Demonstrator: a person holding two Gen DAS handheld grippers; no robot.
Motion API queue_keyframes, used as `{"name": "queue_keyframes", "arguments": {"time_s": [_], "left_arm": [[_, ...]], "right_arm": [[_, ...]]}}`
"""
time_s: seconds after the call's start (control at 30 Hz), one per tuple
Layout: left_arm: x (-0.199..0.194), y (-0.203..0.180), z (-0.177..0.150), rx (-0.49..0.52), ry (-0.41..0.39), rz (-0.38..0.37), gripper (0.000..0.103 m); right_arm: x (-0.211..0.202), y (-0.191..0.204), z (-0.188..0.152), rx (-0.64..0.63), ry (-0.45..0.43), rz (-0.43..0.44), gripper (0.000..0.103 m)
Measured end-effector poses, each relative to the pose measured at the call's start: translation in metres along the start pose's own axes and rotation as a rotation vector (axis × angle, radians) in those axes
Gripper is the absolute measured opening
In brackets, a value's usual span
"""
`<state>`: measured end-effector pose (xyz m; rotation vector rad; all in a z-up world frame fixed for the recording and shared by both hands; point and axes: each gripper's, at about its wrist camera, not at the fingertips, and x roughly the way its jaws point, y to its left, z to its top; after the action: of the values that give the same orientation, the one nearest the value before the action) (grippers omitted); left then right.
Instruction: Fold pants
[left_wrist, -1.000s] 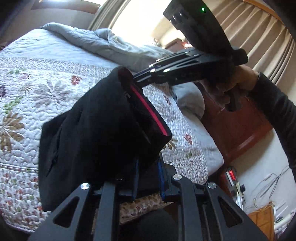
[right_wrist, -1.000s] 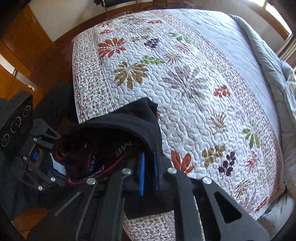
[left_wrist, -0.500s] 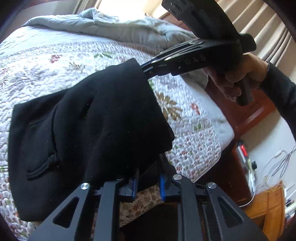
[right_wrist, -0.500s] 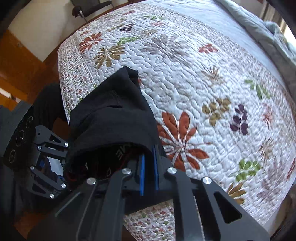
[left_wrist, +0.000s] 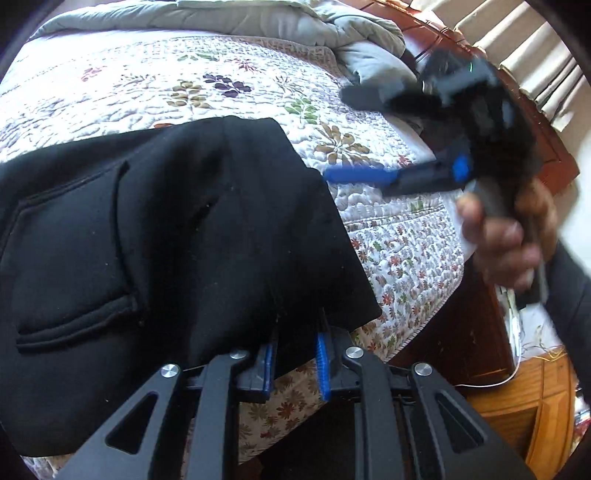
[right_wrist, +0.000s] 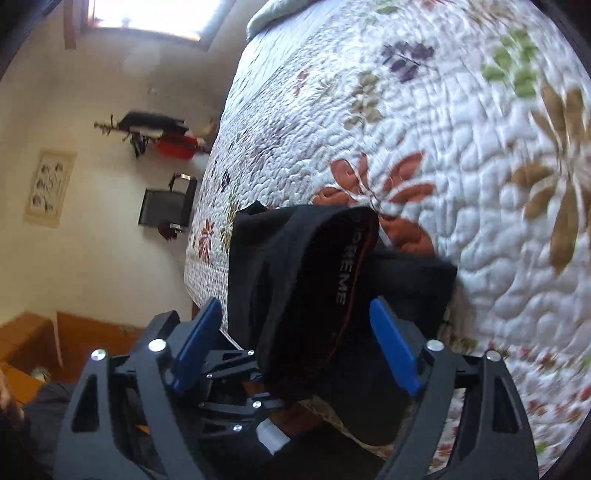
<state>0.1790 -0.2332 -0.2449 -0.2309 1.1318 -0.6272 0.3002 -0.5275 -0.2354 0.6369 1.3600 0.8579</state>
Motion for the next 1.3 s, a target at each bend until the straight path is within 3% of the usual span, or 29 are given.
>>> {"name": "queue_keyframes", "arguments": {"time_s": [0.17,0.23,0.3,0.43,0.47,0.63,0.7,0.77,0.83,0.9,0.97,1.13,1.2,1.3], "left_arm": [[-0.01,0.009,-0.002,-0.027,-0.011,-0.078,0.021],[-0.013,0.014,-0.004,-0.055,-0.007,-0.127,0.032],[-0.028,0.018,-0.01,-0.066,-0.019,-0.182,0.043],[-0.072,0.046,-0.025,-0.127,-0.089,-0.227,0.054],[-0.087,0.06,-0.029,-0.158,-0.107,-0.223,0.054],[-0.147,0.126,-0.036,-0.257,-0.207,-0.146,0.055],[-0.155,0.147,-0.032,-0.287,-0.228,-0.122,0.055],[-0.164,0.162,-0.032,-0.312,-0.247,-0.1,0.055],[-0.168,0.172,-0.033,-0.34,-0.25,-0.112,0.055],[-0.169,0.182,-0.034,-0.363,-0.253,-0.135,0.055],[-0.17,0.19,-0.035,-0.384,-0.259,-0.157,0.056],[-0.153,0.204,-0.037,-0.394,-0.212,-0.134,0.058],[-0.146,0.21,-0.036,-0.399,-0.189,-0.126,0.058],[-0.138,0.226,-0.034,-0.443,-0.176,-0.119,0.059]], "right_arm": [[0.026,-0.02,-0.016,0.125,-0.015,0.025,0.088],[0.037,-0.018,-0.018,0.163,-0.013,0.074,0.092],[0.044,-0.013,-0.018,0.158,-0.015,0.067,0.093],[0.055,-0.011,-0.02,0.156,-0.035,-0.015,0.088],[0.056,-0.008,-0.021,0.148,-0.033,-0.049,0.078],[0.053,-0.016,-0.033,0.176,-0.061,-0.03,0.078],[0.061,-0.017,-0.032,0.197,-0.06,-0.008,0.091],[0.071,-0.008,-0.027,0.184,-0.045,0.012,0.097],[0.074,-0.003,-0.022,0.191,-0.037,0.023,0.094],[0.064,0.0,-0.023,0.182,-0.048,0.114,0.06],[0.057,-0.009,-0.026,0.216,-0.066,0.176,0.061],[0.073,-0.024,-0.031,0.251,-0.03,0.073,0.062],[0.078,-0.019,-0.03,0.245,-0.026,0.086,0.072],[0.078,0.007,-0.023,0.174,-0.023,0.175,0.068]]}}
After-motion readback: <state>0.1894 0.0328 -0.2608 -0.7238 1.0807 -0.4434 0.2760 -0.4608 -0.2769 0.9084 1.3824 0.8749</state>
